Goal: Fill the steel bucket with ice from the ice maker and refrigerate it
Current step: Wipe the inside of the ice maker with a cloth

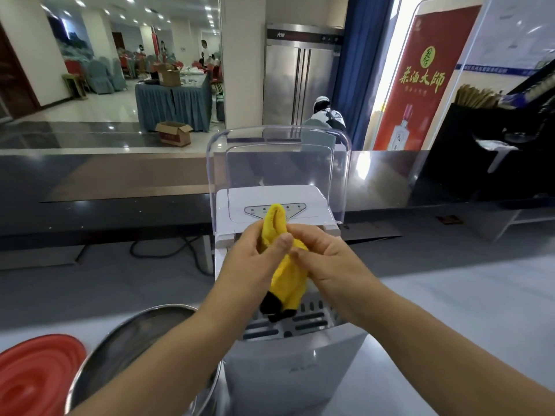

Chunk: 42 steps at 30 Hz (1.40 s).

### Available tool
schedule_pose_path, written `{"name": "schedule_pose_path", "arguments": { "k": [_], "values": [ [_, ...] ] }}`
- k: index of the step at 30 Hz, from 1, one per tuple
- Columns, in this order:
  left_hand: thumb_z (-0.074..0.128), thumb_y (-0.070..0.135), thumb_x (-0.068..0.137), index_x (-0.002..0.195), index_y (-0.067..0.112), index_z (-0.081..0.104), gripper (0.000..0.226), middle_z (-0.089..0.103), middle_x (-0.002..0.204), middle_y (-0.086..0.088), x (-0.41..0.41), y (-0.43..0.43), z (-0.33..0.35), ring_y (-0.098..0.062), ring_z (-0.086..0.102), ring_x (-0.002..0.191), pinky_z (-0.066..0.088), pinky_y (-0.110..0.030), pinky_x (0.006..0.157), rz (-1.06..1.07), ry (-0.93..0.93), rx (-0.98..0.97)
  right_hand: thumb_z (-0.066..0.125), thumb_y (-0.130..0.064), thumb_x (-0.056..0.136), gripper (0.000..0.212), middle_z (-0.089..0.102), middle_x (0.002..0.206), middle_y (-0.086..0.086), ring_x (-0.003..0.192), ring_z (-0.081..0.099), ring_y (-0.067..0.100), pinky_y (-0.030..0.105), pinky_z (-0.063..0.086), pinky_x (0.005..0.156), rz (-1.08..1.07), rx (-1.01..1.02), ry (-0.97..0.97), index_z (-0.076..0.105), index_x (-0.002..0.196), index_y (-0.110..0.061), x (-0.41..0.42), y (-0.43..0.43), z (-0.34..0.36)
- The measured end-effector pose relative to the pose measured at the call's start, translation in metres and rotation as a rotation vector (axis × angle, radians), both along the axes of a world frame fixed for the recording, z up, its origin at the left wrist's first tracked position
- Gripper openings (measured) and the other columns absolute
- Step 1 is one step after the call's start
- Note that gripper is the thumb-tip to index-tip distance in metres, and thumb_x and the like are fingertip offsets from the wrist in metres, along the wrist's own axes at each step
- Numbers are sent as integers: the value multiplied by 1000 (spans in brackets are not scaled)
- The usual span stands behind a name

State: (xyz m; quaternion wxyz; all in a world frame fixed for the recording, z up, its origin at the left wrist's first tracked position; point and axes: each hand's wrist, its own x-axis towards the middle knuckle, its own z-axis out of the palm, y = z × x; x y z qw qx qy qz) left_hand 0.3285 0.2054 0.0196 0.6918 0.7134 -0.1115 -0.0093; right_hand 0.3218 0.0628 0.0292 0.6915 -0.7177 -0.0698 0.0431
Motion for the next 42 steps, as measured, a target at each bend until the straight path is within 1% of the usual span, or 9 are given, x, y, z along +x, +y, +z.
{"name": "schedule_pose_path", "arguments": {
  "k": [3,5,9,11,17,21,27,36,42],
  "values": [
    [61,24,91,95,25,68,8,72,87,5,5,1,2,-14,68,85,55,-34,75,135,-47,47,48,6,92,35,67,116,7,103,64,21,35,55,89,40,31,43,69,109,-16,-3,-12,9],
    [64,25,89,85,25,70,8,71,82,1,8,6,4,-23,67,83,56,-42,76,184,-70,119,50,7,90,38,73,100,2,92,67,16,31,58,79,-84,-60,-42,74,92,-21,-2,-29,17],
    [68,39,81,74,47,68,11,66,78,18,13,11,6,-2,62,73,54,-31,65,198,-219,385,51,4,86,36,72,77,-9,69,63,1,11,49,56,-535,-158,-227,72,76,-24,7,-66,18],
    [67,42,78,73,32,69,12,64,72,9,17,2,3,-7,59,68,48,-29,61,149,-243,628,51,2,87,33,69,78,-10,65,58,5,11,46,50,-616,-169,-165,70,80,-25,12,-74,6],
    [64,46,78,88,18,58,30,56,79,5,36,-41,-15,-14,53,76,38,-28,56,33,-172,943,51,-11,93,14,63,96,1,86,59,16,26,49,68,-589,-178,71,60,97,-21,28,-65,-24],
    [62,44,83,86,15,57,30,52,75,4,51,-64,-22,-19,52,77,35,-30,57,26,-131,944,54,-12,91,20,64,101,3,94,60,20,36,54,81,-527,-190,153,59,109,-17,29,-61,-32],
    [62,36,85,64,25,45,30,47,64,6,55,-84,-37,-9,44,59,30,-24,49,-15,-141,852,56,-9,91,17,66,96,1,89,64,19,31,57,72,-482,-109,153,61,103,-19,27,-65,-36],
    [63,35,82,83,20,58,17,60,76,4,34,-74,-36,-14,55,70,50,-36,65,-228,-199,765,56,-8,91,18,66,98,1,94,63,20,38,56,84,-541,-75,105,62,105,-18,29,-63,-44],
    [65,29,85,81,10,54,22,47,71,3,24,-62,-24,-10,42,61,39,-27,56,-520,-138,731,57,-7,90,18,67,98,2,96,63,22,39,55,86,-567,-54,100,64,104,-17,31,-63,-46]
  ]
}}
